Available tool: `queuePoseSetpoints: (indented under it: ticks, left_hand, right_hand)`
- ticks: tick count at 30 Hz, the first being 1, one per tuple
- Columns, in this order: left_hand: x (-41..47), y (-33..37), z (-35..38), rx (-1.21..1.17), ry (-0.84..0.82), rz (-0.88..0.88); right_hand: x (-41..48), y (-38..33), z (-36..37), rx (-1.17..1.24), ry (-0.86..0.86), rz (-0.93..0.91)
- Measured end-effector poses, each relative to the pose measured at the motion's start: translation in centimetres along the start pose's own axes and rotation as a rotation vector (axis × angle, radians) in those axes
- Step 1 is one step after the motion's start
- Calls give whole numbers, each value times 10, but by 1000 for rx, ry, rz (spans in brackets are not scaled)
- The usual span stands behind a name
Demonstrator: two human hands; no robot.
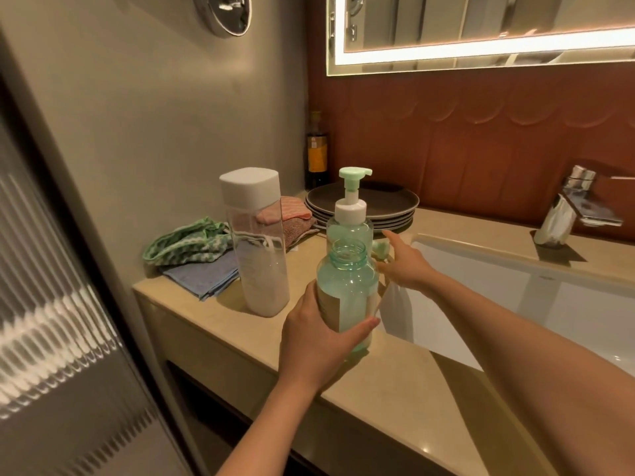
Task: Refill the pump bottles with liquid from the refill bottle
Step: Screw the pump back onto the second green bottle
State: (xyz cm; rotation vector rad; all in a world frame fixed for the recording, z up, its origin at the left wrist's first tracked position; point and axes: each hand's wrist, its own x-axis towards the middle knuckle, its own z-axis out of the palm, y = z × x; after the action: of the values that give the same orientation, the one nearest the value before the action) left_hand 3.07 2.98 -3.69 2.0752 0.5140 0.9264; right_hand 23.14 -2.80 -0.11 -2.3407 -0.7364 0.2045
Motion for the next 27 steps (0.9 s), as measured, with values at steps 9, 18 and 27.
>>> queuePoseSetpoints:
  ticks: [9, 18, 27]
  left_hand:
    - [1, -3, 2, -21, 15, 2]
    - [1, -4, 2, 0, 7, 2]
    - [0, -4, 1, -22, 3, 5]
  right_hand:
    - [6, -2, 9, -402, 163, -102]
    - [-14, 24, 4, -200, 314, -249]
    - [-30, 23, -38, -30, 647, -368]
